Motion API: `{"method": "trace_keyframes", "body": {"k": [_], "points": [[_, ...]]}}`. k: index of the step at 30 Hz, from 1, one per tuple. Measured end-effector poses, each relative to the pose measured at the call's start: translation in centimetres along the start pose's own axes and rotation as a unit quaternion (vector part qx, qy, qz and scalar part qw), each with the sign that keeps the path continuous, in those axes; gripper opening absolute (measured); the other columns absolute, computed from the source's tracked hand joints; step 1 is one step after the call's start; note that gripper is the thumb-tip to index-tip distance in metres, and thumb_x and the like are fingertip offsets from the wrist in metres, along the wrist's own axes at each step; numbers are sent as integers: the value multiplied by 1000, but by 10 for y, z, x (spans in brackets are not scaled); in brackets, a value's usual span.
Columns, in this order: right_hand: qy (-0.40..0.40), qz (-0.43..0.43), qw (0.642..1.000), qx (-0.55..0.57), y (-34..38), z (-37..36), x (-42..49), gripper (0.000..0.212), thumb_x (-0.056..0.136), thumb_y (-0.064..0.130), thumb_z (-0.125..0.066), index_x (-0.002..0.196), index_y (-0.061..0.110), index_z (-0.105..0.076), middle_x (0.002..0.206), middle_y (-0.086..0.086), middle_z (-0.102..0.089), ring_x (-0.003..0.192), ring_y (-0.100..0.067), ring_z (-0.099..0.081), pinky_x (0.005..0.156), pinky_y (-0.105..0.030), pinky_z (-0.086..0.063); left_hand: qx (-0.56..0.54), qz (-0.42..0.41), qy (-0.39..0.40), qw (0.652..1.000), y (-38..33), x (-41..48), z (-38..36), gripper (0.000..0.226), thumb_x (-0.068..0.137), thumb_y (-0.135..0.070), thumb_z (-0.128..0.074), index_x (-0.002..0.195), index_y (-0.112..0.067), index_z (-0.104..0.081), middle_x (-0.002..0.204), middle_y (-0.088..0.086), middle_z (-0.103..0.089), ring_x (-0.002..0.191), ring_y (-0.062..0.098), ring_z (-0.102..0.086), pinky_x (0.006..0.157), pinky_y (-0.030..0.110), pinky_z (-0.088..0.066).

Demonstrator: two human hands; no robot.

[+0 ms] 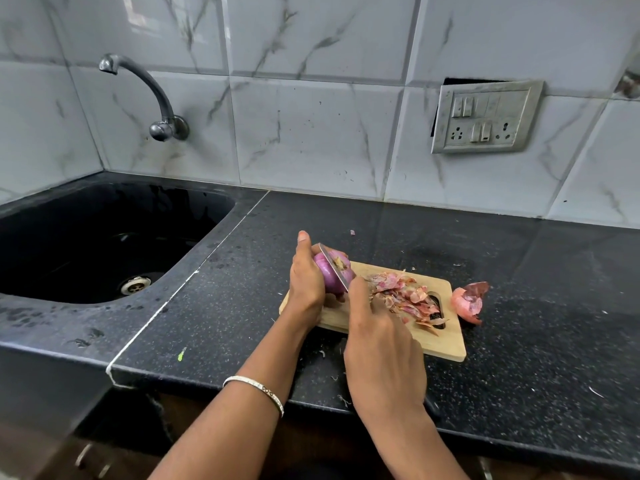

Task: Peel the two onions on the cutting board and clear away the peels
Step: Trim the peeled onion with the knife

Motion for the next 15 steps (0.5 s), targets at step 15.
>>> {"method": "trace_keyframes", "body": {"k": [15], "points": [[-23, 15, 998, -53, -8, 2, 2, 56, 73, 6, -75, 120, 18, -48, 70, -3, -57, 54, -21, -56, 44, -28, -24, -1, 14, 92, 996, -6, -4, -3, 97, 101, -71, -12, 57, -5, -68, 61, 18, -67, 58, 28, -62, 69, 35, -52]]}}
Point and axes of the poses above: each hand's wrist, its own x-axis towards the middle knuckle, its own z-axis out of the back of the hand, y = z × x, the point moved 1 cm from there along x, towards the middle knuckle
